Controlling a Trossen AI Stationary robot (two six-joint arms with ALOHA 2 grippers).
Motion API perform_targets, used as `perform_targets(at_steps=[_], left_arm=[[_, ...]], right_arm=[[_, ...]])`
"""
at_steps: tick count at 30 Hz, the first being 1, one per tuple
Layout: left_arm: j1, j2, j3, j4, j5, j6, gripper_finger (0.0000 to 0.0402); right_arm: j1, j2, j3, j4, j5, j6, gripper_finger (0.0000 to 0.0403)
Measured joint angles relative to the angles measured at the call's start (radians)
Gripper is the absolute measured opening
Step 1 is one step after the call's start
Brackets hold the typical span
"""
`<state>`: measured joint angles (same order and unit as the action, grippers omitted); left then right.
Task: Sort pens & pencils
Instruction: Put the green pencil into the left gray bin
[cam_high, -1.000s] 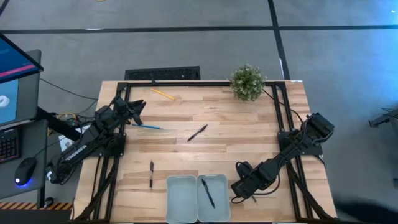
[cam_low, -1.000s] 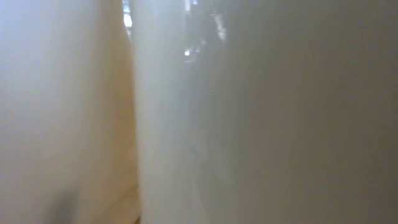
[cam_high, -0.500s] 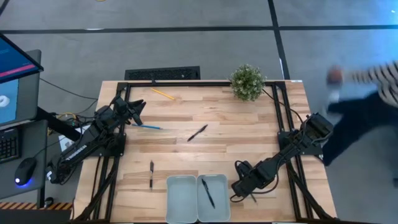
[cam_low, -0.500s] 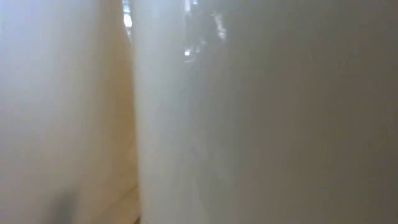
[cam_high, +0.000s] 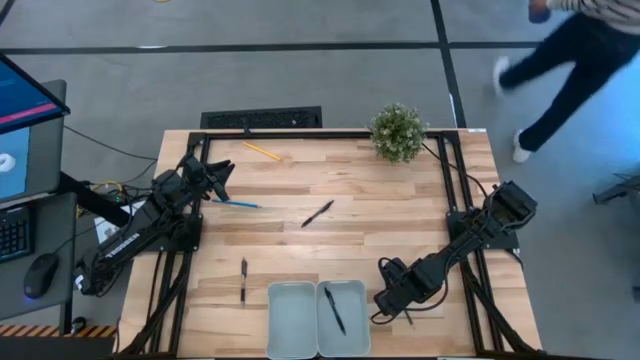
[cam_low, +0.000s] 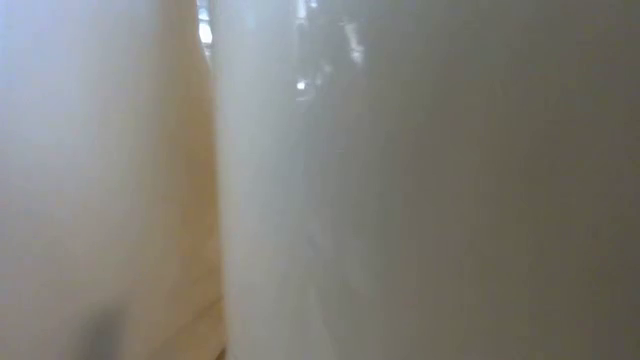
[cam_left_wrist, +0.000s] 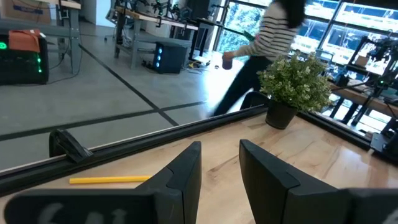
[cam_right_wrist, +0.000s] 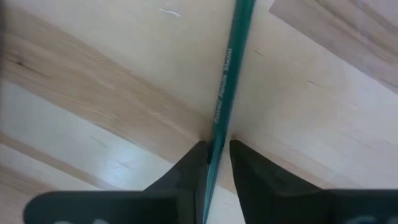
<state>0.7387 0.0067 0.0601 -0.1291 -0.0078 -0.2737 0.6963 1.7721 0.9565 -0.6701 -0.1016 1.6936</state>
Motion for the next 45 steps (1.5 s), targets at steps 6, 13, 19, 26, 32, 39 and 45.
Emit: perform_targets(at_steps=[6, 13, 19, 26, 32, 39, 45], left_arm=[[0.0, 0.0, 0.0, 0.0, 0.0, 0.0, 0.0098], [0.0, 0.0, 0.0, 0.0, 0.0, 0.0, 0.0098], [0.0, 0.0, 0.0, 0.0, 0.0, 0.0, 0.0098], [0.0, 0.0, 0.0, 0.0, 0.0, 0.0, 0.0098], [0.0, 0.0, 0.0, 0.0, 0.0, 0.0, 0.0098], [0.0, 0.0, 0.0, 0.0, 0.0, -0.036, 0.0098], [0.0, 0.0, 0.0, 0.01, 0.0, -0.052, 0.0098]], right_arm=[[0.0, 0.0, 0.0, 0.001, -0.002, 0.0, 0.0076], [-0.009, 0.0, 0.0, 0.002, -0.012, 0.001, 0.0053], [-0.032, 0.0, 0.0, 0.007, -0.027, -0.015, 0.005], [-0.042, -0.025, 0.007, 0.019, -0.014, -0.077, 0.0052], [-0.052, -0.115, 0.008, -0.002, 0.069, -0.071, 0.0052], [-0.09, -0.229, 0.011, -0.025, 0.179, -0.107, 0.0052], [-0.146, -0.328, 0.011, -0.049, 0.19, -0.206, 0.0052]])
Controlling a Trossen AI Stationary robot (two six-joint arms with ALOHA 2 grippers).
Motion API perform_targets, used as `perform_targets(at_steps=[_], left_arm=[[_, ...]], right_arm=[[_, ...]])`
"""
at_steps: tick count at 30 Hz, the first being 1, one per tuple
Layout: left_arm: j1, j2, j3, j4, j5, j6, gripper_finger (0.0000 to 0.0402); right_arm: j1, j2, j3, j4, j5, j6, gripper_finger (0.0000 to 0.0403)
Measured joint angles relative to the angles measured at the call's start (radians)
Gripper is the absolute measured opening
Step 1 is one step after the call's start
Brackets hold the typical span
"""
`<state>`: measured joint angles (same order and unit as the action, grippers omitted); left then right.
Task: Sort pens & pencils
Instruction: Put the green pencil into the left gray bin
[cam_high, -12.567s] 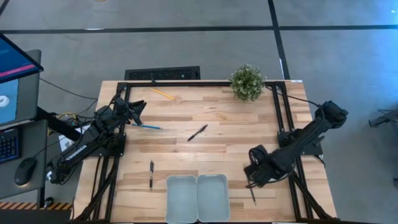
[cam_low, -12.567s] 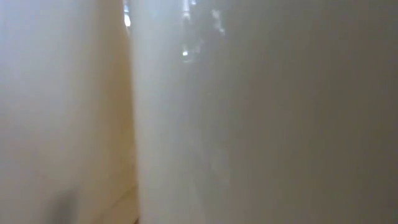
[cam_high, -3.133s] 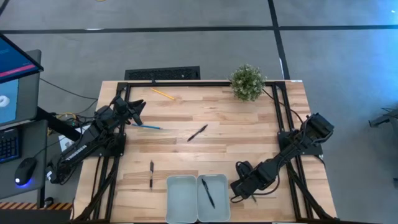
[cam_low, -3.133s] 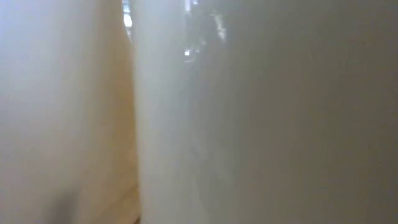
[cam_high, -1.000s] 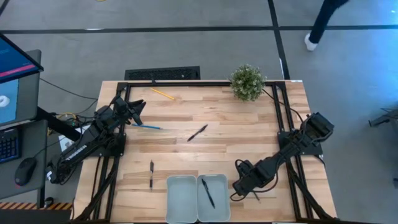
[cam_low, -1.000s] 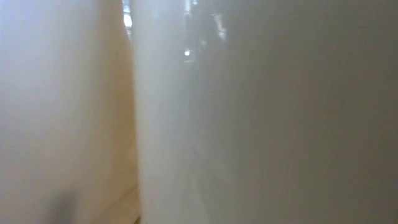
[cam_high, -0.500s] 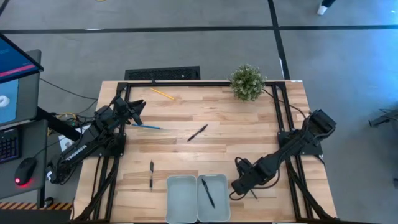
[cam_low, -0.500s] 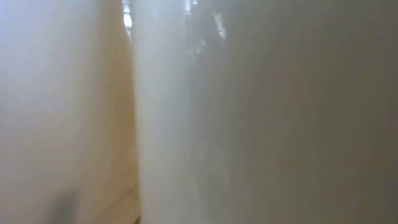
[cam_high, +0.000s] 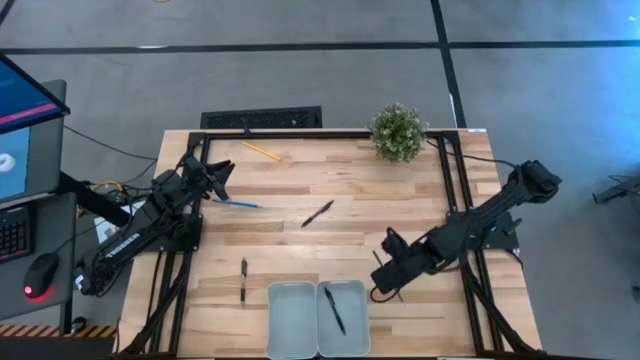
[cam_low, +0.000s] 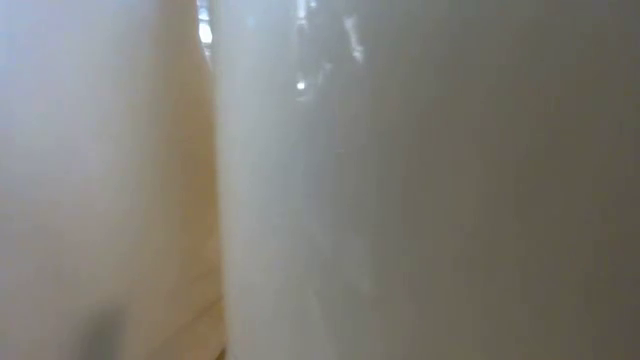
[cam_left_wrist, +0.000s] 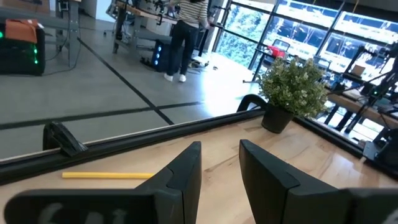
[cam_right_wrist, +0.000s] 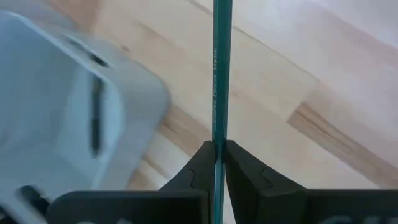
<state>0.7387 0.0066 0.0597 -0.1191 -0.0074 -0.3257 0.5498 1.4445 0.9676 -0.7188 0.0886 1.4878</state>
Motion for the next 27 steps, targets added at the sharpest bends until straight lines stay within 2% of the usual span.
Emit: perform_targets(at_steps=[7, 17, 27], left_arm=[[0.0, 0.0, 0.0, 0.001, 0.0, -0.036, 0.0098], [0.0, 0.0, 0.0, 0.003, 0.002, -0.185, 0.0098], [0.0, 0.0, 0.0, 0.006, 0.045, -0.208, 0.0098]], right_arm=[[-0.074, -0.093, 0.001, 0.067, 0.046, -0.129, 0.0052], [-0.167, -0.097, 0.002, 0.398, 0.044, -0.391, 0.0052], [-0.194, -0.097, 0.002, 0.665, 0.044, -0.463, 0.0052]])
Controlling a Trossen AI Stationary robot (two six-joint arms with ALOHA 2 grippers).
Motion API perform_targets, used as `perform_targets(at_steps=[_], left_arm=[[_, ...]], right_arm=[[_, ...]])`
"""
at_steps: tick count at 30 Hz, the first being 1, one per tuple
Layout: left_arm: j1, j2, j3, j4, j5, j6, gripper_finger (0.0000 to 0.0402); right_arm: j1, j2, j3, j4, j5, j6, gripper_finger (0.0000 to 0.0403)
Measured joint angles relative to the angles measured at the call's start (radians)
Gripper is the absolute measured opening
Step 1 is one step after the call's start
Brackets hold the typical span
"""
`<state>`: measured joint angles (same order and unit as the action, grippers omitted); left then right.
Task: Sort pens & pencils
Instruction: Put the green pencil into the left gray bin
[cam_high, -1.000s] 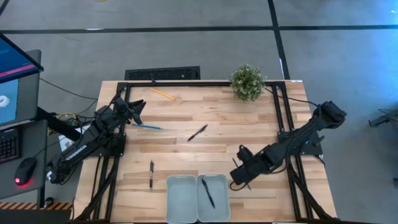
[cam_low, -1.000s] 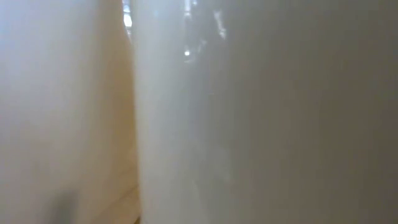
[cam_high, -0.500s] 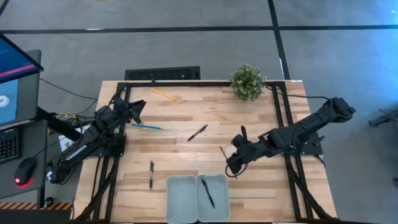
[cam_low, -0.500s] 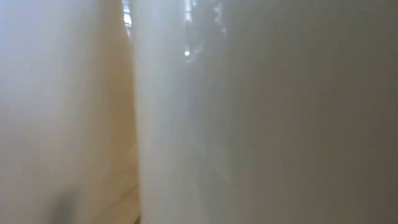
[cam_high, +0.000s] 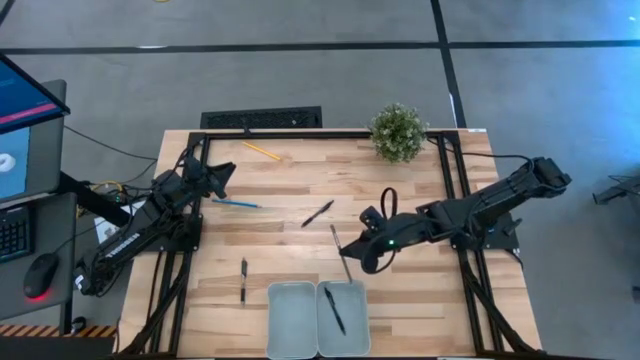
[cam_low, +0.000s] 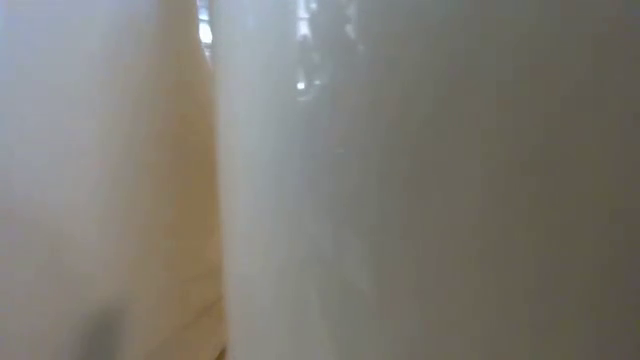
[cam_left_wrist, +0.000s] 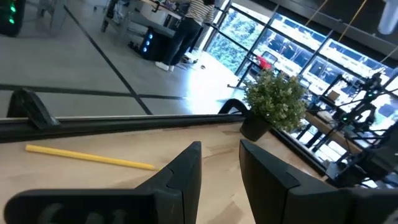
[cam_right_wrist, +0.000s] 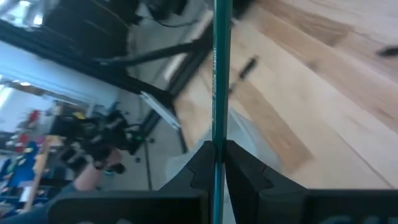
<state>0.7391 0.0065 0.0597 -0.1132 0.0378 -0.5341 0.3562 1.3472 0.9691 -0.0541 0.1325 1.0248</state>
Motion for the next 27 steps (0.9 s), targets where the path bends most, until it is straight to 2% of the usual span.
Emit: perform_targets(at_steps=[4, 9, 13, 18, 22, 27], left_arm=[[0.0, 0.0, 0.0, 0.013, 0.078, -0.063, 0.0098], [0.0, 0.0, -0.004, 0.113, 0.326, -0.117, 0.0098], [0.0, 0.0, -0.004, 0.214, 0.474, -0.174, 0.0098], [0.0, 0.0, -0.003, 0.282, 0.53, -0.259, 0.0098], [0.0, 0.0, -0.002, 0.291, 0.556, -0.284, 0.0098], [0.0, 0.0, -0.002, 0.291, 0.616, -0.325, 0.0098]], right_arm=[[0.0, 0.0, 0.0, 0.06, 0.0, -0.037, 0.0052], [-0.011, 0.0, 0.0, 0.097, 0.019, -0.066, 0.0052], [-0.028, 0.0, 0.0, 0.11, 0.056, -0.103, 0.0052], [-0.064, 0.0, 0.0, 0.159, 0.104, -0.136, 0.0052], [-0.1, 0.017, 0.001, 0.275, 0.13, -0.197, 0.0052], [-0.131, 0.069, 0.002, 0.443, 0.089, -0.273, 0.0052]])
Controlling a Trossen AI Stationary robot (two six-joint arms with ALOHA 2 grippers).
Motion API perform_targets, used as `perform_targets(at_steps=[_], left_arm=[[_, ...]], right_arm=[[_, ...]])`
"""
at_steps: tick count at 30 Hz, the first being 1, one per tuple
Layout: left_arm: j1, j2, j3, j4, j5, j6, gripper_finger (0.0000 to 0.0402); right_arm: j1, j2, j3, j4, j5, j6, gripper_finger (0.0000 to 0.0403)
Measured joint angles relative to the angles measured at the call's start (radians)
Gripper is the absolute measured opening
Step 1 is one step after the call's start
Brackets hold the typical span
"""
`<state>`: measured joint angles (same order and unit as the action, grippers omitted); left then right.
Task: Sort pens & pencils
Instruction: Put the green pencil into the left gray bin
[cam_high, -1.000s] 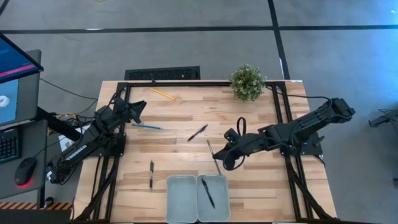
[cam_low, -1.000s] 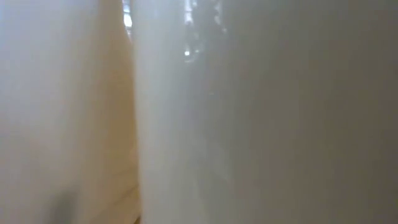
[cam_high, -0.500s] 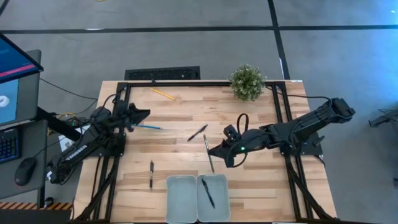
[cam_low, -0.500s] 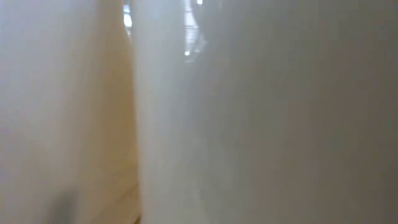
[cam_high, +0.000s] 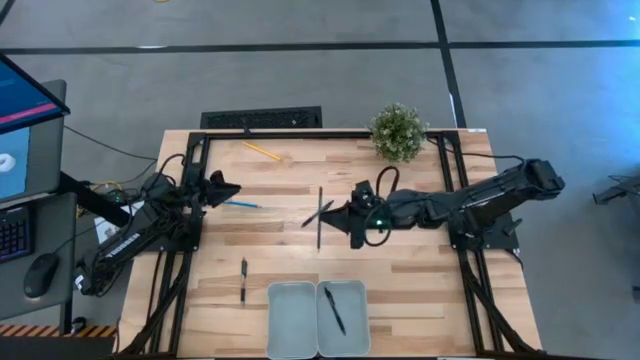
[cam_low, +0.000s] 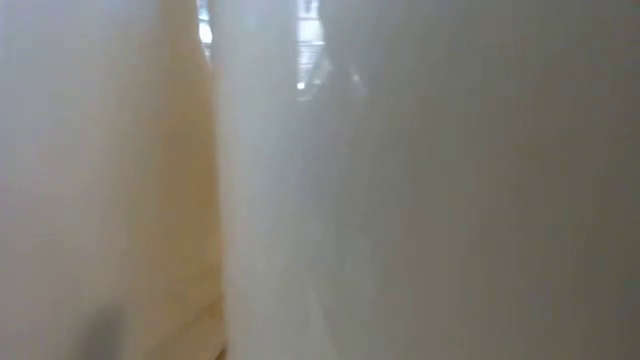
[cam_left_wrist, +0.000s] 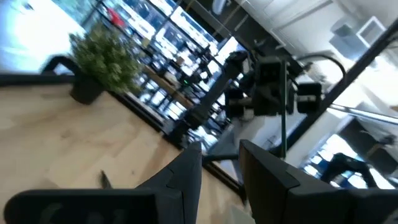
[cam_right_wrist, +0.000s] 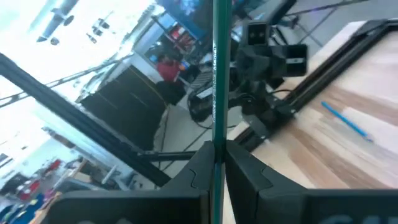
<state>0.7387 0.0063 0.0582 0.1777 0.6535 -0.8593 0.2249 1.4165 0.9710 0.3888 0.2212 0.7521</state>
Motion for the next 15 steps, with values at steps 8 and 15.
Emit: perform_targets(at_steps=[8, 15], left_arm=[[0.0, 0.0, 0.002, -0.007, -0.039, 0.01, 0.0098], [0.0, 0.0, 0.002, 0.001, -0.115, 0.073, 0.0138]], right_arm=[[-0.014, 0.084, -0.002, 0.018, -0.041, 0.029, 0.0052], [-0.014, 0.111, -0.002, 0.02, -0.042, 0.034, 0.0052]])
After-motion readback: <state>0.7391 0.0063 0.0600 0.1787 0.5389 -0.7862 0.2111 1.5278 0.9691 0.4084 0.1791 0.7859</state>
